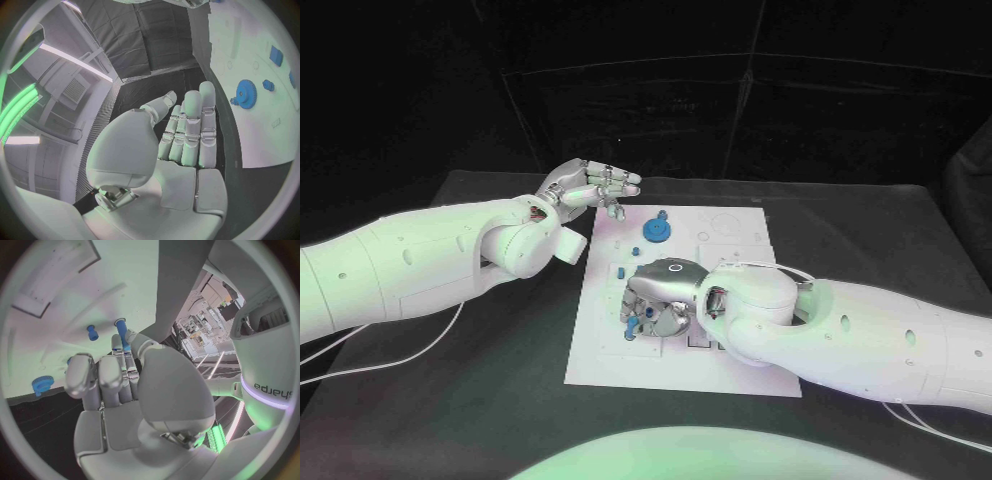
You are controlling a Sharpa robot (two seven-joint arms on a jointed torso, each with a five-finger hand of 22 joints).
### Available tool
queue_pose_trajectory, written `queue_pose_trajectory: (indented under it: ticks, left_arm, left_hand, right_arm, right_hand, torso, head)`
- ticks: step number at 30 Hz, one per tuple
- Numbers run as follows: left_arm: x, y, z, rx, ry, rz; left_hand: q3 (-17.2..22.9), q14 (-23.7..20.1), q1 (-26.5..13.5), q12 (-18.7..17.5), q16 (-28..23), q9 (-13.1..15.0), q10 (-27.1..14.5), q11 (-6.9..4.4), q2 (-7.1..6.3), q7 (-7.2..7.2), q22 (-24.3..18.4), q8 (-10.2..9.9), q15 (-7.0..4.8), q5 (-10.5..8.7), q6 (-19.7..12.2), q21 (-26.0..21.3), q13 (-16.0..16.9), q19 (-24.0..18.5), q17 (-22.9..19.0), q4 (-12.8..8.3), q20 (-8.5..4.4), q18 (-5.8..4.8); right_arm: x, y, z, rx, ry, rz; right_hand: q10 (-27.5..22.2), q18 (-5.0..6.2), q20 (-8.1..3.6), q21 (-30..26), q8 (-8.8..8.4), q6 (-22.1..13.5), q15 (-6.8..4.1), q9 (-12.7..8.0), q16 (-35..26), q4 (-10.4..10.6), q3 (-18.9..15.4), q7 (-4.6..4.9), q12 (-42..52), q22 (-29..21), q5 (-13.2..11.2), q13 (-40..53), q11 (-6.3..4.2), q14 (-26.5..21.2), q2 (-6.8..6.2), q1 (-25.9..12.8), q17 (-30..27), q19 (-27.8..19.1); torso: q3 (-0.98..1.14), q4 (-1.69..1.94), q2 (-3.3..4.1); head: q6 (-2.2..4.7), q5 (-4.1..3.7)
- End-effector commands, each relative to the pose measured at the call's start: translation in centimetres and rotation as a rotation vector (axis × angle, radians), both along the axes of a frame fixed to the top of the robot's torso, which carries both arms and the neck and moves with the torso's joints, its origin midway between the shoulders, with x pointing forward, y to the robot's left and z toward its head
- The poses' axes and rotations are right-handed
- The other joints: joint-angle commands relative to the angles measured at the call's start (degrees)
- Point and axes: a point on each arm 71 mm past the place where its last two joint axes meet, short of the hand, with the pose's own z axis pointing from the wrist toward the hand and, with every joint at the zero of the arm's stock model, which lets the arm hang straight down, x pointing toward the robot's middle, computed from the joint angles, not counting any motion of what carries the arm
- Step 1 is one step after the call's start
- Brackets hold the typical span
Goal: Assemble the parts on the task board
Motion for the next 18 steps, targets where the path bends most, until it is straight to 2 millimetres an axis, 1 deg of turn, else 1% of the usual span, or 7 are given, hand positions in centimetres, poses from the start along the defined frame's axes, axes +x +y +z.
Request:
queue_pose_trajectory:
  ticks: [1,4,8,18]
  left_arm:
    - [0.01,-0.12,0.12,-0.009,0.0,-0.01]
    - [0.01,-0.11,0.12,-0.009,0.0,-0.01]
    - [0.0,-0.1,0.12,-0.009,0.0,-0.01]
    - [-0.01,-0.05,0.11,-0.008,0.001,-0.01]
  left_hand:
    - [0.03,-0.42,0.24,0.32,-0.3,-0.04,-0.45,0.11,0.15,0.07,-0.08,0.39,-0.14,-0.25,-0.36,-0.31,-0.1,-0.34,-0.06,-0.35,0.0,0.78]
    - [0.03,-0.42,0.24,0.32,-0.3,-0.04,-0.45,0.11,0.15,0.07,-0.08,0.39,-0.14,-0.25,-0.36,-0.31,-0.1,-0.34,-0.06,-0.35,0.0,0.78]
    - [0.03,-0.42,0.24,0.32,-0.3,-0.04,-0.45,0.11,0.15,0.07,-0.08,0.39,-0.14,-0.25,-0.36,-0.31,-0.1,-0.34,-0.06,-0.35,0.0,0.78]
    - [0.11,-0.45,0.3,0.42,-0.26,-0.04,-0.54,0.14,0.28,0.11,-0.08,0.48,-0.13,-0.26,-0.45,-0.3,-0.1,-0.34,-0.16,-0.43,0.0,0.78]
  right_arm:
    - [-0.06,0.13,-0.14,-0.036,-0.017,0.01]
    - [-0.08,0.24,-0.2,-0.044,-0.026,0.011]
    - [-0.08,0.33,-0.28,-0.054,-0.034,0.012]
    - [-0.16,0.71,-0.54,-0.069,-0.036,0.022]
  right_hand:
    - [0.06,-0.87,0.11,0.22,-0.02,-0.17,-0.07,0.08,0.13,0.01,0.27,0.03,-0.33,-0.05,0.29,-0.04,0.41,0.96,-0.21,-0.51,-0.04,0.03]
    - [0.1,-0.85,0.12,0.19,-0.02,-0.14,-0.06,0.09,0.12,0.03,0.25,0.03,-0.35,-0.1,0.36,-0.04,0.42,0.94,-0.2,-0.58,-0.08,-0.02]
    - [0.1,-0.85,0.13,0.19,-0.02,-0.13,-0.06,0.09,0.11,0.03,0.25,0.03,-0.35,-0.11,0.37,-0.03,0.42,0.94,-0.2,-0.6,-0.09,-0.03]
    - [0.08,-0.82,0.16,0.1,-0.1,-0.19,-0.02,0.08,-0.03,0.08,0.15,0.07,-0.47,-0.24,0.51,-0.03,0.47,0.86,-0.3,-0.84,-0.34,-0.16]
  torso:
    - [-0.02,0.05,0.0]
    - [0.0,0.0,0.01]
    - [-0.05,0.02,0.02]
    - [-0.03,0.02,0.01]
  head:
    - [-0.07,0.05]
    - [-0.1,0.13]
    - [-0.14,0.09]
    - [-0.26,0.12]
